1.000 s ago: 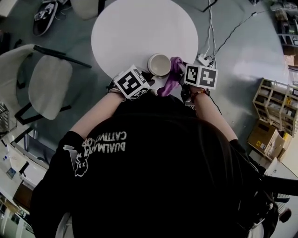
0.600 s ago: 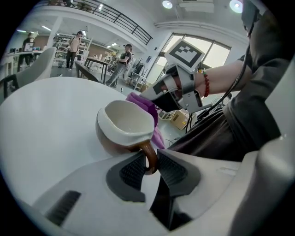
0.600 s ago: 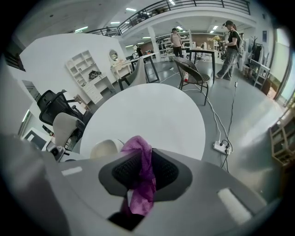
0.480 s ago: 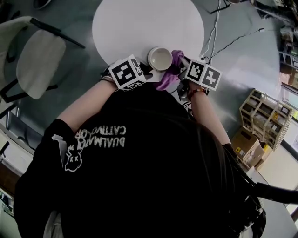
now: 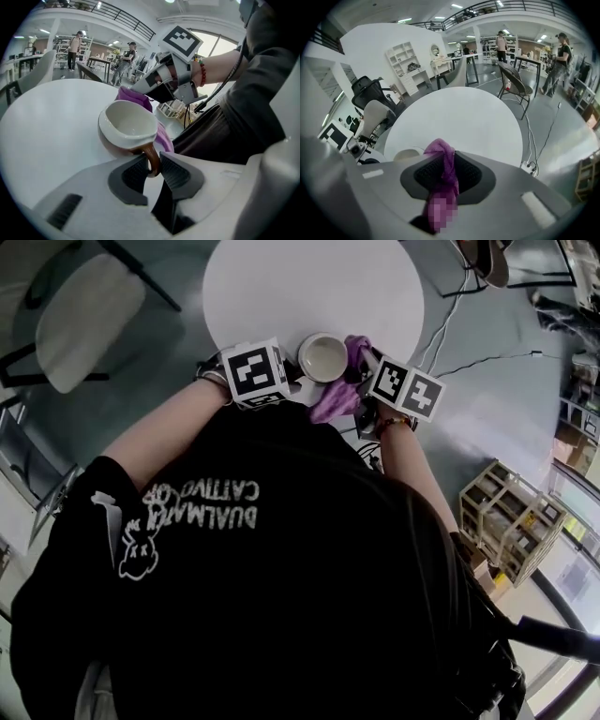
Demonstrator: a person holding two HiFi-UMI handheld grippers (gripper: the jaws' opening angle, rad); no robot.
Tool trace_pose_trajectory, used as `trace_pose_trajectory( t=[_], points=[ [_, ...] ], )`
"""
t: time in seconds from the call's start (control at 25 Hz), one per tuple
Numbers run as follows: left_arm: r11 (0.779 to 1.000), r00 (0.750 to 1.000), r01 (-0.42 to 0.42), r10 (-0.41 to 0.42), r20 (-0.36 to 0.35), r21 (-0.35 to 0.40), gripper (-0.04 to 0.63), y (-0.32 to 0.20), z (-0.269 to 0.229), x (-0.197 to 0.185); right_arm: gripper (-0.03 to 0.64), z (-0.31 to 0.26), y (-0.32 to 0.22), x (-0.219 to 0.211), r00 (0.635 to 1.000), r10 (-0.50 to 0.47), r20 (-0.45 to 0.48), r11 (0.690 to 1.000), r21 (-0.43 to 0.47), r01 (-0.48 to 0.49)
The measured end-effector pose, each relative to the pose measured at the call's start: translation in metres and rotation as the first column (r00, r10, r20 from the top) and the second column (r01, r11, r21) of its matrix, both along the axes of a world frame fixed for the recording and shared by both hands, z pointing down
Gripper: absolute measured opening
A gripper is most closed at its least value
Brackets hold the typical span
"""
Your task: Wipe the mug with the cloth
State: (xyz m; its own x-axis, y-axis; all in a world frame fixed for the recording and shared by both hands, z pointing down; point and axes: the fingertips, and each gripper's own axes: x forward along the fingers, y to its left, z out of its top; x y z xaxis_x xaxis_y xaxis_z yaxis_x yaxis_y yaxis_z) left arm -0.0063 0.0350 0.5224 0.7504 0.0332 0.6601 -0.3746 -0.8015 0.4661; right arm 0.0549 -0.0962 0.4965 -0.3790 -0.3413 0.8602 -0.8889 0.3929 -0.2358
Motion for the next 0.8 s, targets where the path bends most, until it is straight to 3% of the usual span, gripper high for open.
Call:
trace_pose_trajectory(
  t=[0.16,0.52,0.8],
  points=[
    [1.0,0.999,0.031,-0.031,-0.006,0.002,0.077,-0.011,-0.001,-0.017,0.077,-0.002,-0.016,-0.025,0.997,-0.079,-0.014,0.997,-0.001,0.079],
    [1.0,1.0,0.026,-0.026,-0.01,0.017,0.078,-0.1,-0.01,-0.148,0.077,-0.006,-0.119,-0.176,0.98,-0.196,-0.026,0.981,-0.008,0.196],
    [0.999,0.999,0.045,-0.045,-0.016,0.019,0.078,-0.104,-0.009,-0.151,0.075,0.001,-0.128,-0.2,0.956,-0.289,-0.058,0.957,-0.028,0.287]
  ],
)
